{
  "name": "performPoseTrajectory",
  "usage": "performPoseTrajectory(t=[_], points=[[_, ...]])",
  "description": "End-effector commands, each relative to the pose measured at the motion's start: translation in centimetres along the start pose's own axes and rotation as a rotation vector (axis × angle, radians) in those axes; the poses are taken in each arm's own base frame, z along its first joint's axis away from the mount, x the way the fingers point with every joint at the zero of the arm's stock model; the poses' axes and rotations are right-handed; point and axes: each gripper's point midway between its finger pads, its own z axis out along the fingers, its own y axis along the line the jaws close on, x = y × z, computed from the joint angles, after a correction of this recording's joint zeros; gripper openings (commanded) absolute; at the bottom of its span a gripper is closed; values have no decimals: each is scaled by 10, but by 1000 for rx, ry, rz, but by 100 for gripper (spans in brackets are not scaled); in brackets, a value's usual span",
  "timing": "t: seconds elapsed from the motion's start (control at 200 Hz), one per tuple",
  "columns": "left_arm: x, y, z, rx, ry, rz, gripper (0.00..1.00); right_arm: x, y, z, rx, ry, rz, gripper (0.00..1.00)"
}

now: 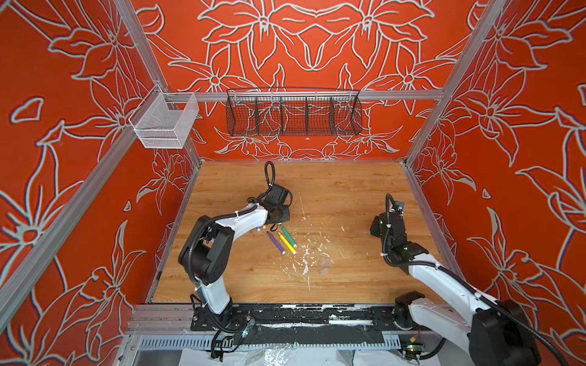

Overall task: Insert the pens into the pen caps
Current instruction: 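Lower the capped pink marker beside the blue marker while the right arm withdraws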

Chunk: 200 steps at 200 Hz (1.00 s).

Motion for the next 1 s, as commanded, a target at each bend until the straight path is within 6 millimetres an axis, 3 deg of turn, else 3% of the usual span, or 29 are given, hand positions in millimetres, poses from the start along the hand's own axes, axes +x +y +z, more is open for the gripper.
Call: performPoseTrajectory(t=[0.0, 0.24, 0.43, 0.57, 0.726, 0.996], points=[[1, 24, 7, -132, 28, -44, 0, -5, -1, -4, -19, -44, 37, 63], [7, 50, 15, -218, 12, -77, 0, -5, 0, -4, -31, -48, 37, 65], [6, 49, 22, -217, 36, -47, 0, -5, 3, -1, -28, -35, 29, 65], [0, 48, 13, -211, 15, -43, 18, -4, 3, -2, -32, -35, 28, 65], [-11, 46, -8, -200, -24, -40, 31, -4, 3, -2, -36, -37, 30, 65], [-9, 15, -72, -59, -121, -50, 37, -4, 4, -2, -44, -33, 25, 66]])
